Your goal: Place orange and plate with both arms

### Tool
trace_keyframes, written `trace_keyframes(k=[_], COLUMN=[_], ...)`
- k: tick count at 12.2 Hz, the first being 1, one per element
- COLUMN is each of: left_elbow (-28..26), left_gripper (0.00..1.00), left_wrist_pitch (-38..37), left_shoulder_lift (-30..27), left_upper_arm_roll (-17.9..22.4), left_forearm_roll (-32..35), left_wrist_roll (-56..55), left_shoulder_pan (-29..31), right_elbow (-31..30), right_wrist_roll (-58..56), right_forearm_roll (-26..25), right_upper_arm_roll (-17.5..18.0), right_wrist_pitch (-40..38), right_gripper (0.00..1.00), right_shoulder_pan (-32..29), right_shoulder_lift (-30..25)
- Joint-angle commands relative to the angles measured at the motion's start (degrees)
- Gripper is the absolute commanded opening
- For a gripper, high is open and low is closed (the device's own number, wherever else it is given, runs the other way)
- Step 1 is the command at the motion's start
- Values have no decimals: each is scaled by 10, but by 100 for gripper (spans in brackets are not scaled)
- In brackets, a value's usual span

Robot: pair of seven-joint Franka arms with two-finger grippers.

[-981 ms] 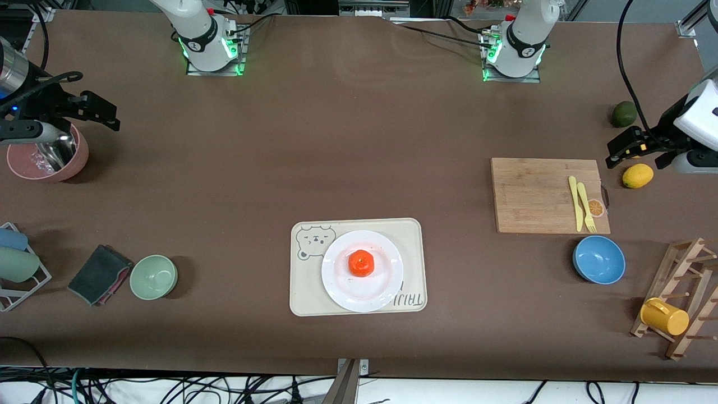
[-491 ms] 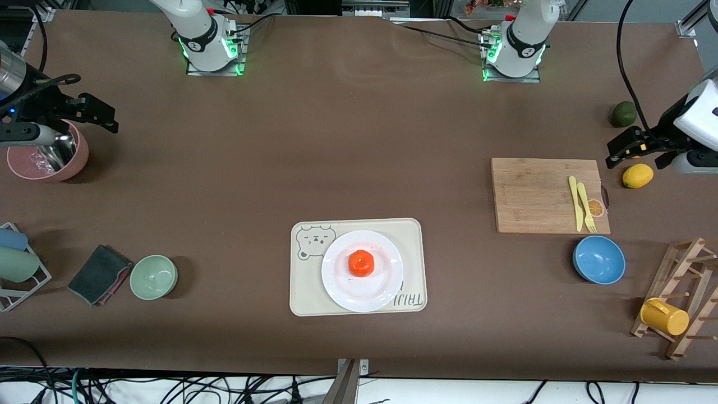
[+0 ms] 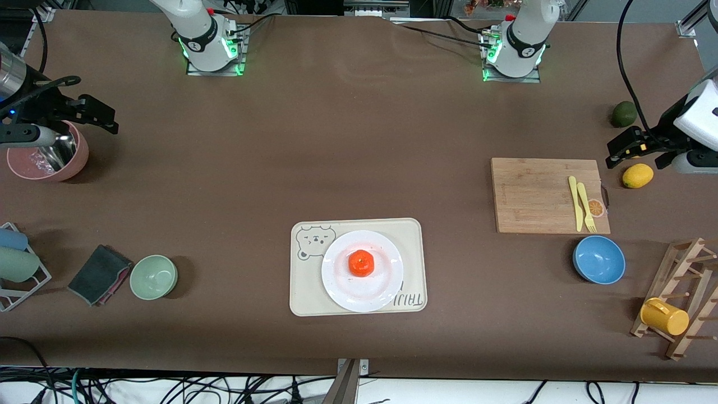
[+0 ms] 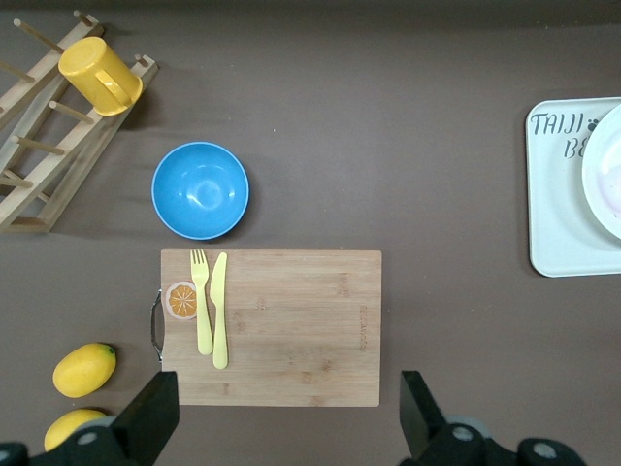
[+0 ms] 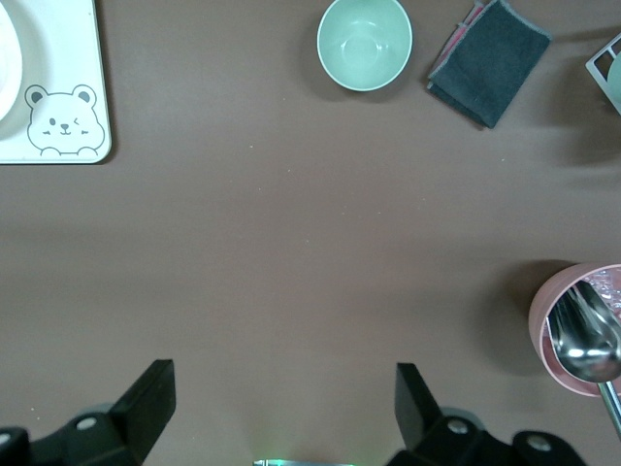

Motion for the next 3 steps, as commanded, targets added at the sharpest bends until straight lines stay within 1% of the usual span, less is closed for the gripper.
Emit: trace_keyframes(k=[1, 3], left_elbow=[12, 12], left_gripper=[100, 100], left_wrist_pitch=[-1, -1], left_shoulder_lift=[6, 6], left_upper_arm_roll=[1, 1], left_forearm_roll=[-4, -4], left_wrist_roll=[2, 2], left_shoulder_pan=[-5, -5], right_elbow=[21, 21], right_wrist_roll=[-4, -3], right_forearm_roll=[9, 5], right_upper_arm_roll=[-4, -4], right_wrist_pitch=[-10, -12], right_gripper=[100, 100], right_shoulder_pan=[-4, -3], right_shoulder_lift=[9, 8])
